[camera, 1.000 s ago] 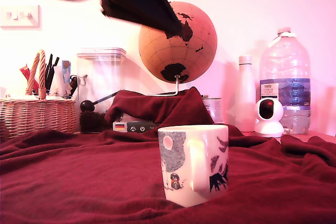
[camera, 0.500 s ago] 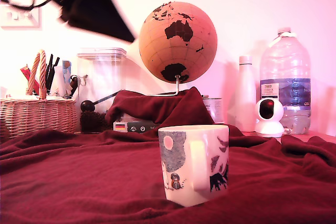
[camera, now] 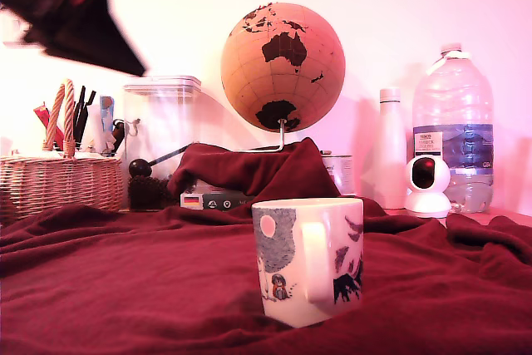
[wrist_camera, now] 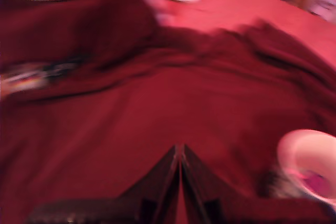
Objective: Pick up the coffee capsules on the table and drop them inside the coffee cup
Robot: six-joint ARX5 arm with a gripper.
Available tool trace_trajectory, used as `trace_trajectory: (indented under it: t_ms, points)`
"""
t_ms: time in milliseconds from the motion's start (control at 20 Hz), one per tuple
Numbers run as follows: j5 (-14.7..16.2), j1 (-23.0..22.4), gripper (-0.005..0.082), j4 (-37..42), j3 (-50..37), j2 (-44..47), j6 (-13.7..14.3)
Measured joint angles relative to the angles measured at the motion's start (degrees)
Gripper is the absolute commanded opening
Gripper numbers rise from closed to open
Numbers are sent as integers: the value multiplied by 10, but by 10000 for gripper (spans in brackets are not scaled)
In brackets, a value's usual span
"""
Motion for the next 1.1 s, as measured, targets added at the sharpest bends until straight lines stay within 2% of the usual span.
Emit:
trace_trajectory:
  t_ms: [150,350,500,900,1100]
  points:
    - [-17,39,-19,30,-37,-15,-11]
    - [-54,74,-19,68,-93,-47,-53]
    - [-83,88,-19,87,-133,-85,-61]
    - [-87,135,-19,90,-220,-207,-85]
    - [-90,143,-19,88,-250,-277,-101]
